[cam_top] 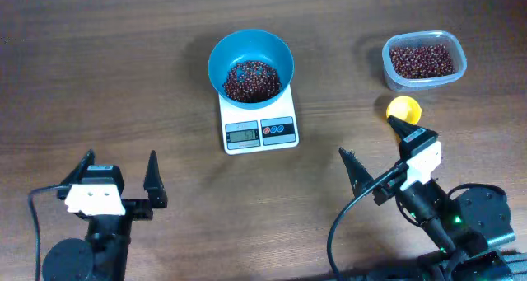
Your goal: Scoop item into bowl and weigh 50g on scale
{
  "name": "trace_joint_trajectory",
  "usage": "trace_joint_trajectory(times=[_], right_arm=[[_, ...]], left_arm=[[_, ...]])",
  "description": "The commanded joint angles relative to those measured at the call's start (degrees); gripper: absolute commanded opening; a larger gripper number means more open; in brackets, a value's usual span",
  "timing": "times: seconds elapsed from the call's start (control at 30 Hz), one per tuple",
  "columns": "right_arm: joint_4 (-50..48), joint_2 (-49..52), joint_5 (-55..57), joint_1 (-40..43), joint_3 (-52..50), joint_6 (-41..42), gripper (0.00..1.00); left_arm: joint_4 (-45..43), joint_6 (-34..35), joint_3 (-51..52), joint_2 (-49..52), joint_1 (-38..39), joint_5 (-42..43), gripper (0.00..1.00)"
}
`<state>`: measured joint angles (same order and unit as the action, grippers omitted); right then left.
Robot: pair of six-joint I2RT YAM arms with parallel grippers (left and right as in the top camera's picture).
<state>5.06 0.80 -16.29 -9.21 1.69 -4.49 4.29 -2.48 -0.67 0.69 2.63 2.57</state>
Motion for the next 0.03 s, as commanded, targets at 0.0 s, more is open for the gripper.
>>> trace_joint_trajectory(times=[0.0], right_arm=[[-0.02, -0.55, 0.48, -0.52, -0.52, 0.24, 0.99]], left_arm=[[0.33, 0.52, 0.20, -0.39, -0.33, -0.39, 0.99]])
